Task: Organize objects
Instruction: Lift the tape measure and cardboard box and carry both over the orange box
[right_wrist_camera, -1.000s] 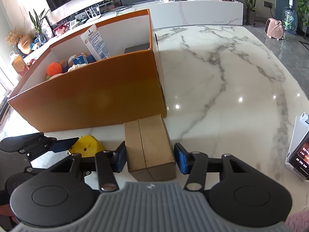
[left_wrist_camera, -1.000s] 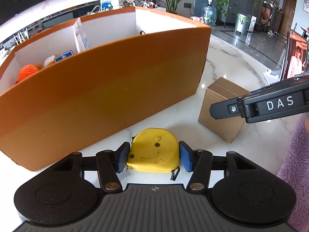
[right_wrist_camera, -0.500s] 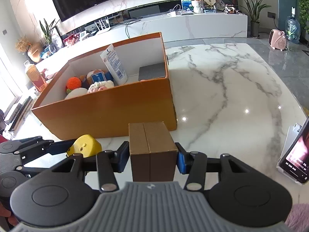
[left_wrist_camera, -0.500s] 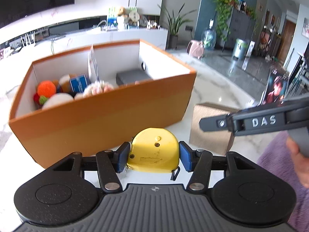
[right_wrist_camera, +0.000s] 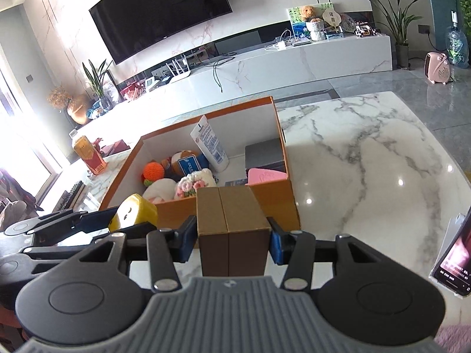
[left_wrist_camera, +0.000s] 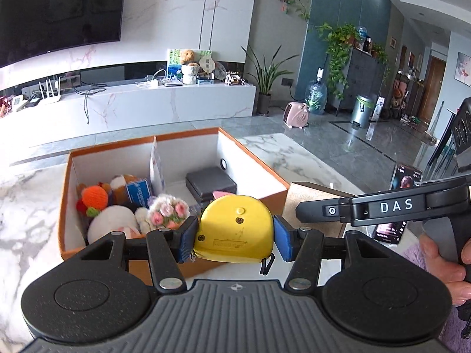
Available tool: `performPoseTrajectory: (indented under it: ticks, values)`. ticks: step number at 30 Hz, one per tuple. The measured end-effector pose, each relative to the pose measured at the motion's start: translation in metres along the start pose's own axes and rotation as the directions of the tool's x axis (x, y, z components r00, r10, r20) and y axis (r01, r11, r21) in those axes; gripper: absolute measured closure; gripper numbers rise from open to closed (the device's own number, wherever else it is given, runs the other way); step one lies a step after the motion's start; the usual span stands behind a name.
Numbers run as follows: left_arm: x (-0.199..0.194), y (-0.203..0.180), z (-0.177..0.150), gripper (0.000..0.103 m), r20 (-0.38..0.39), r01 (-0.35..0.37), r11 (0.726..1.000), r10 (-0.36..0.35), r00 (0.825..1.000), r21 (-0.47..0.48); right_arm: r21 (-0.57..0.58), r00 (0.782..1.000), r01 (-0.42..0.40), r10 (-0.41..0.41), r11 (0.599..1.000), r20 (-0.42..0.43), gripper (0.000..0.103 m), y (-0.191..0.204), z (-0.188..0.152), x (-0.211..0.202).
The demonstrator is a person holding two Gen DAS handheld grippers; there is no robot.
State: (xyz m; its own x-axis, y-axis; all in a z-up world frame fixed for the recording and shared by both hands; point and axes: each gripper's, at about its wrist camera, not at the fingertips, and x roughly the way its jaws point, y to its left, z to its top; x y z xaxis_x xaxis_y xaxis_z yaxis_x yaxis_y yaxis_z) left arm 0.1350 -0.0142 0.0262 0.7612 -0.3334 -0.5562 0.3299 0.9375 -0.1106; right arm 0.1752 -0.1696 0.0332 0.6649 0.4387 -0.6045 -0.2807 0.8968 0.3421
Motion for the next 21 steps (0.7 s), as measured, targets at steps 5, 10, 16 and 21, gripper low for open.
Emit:
performPoseTrajectory:
  ticks: [5,10,16,21]
  values:
    - [0.008,0.015,0.017,0.04,0.012,-0.009,1.0,0.009,1.0,-0.007,-0.007,1.0,-0.014,0.015,1.0,0.014,0.052,0.005,0.02,0.011]
    - [0.022,0.034,0.033,0.04,0.003,-0.017,0.999,0.017,1.0,-0.028,0.014,0.999,-0.048,0.048,0.999,-0.008,0.052,0.004,0.042,0.034]
    - [0.044,0.049,0.042,0.04,-0.016,-0.042,0.999,0.041,0.999,-0.027,-0.003,0.998,-0.049,0.049,0.999,-0.034,0.052,0.006,0.064,0.07]
    - [0.06,0.061,0.048,0.04,-0.032,-0.056,0.998,0.055,0.998,-0.032,0.041,0.995,-0.068,0.071,0.997,-0.067,0.052,-0.005,0.089,0.101]
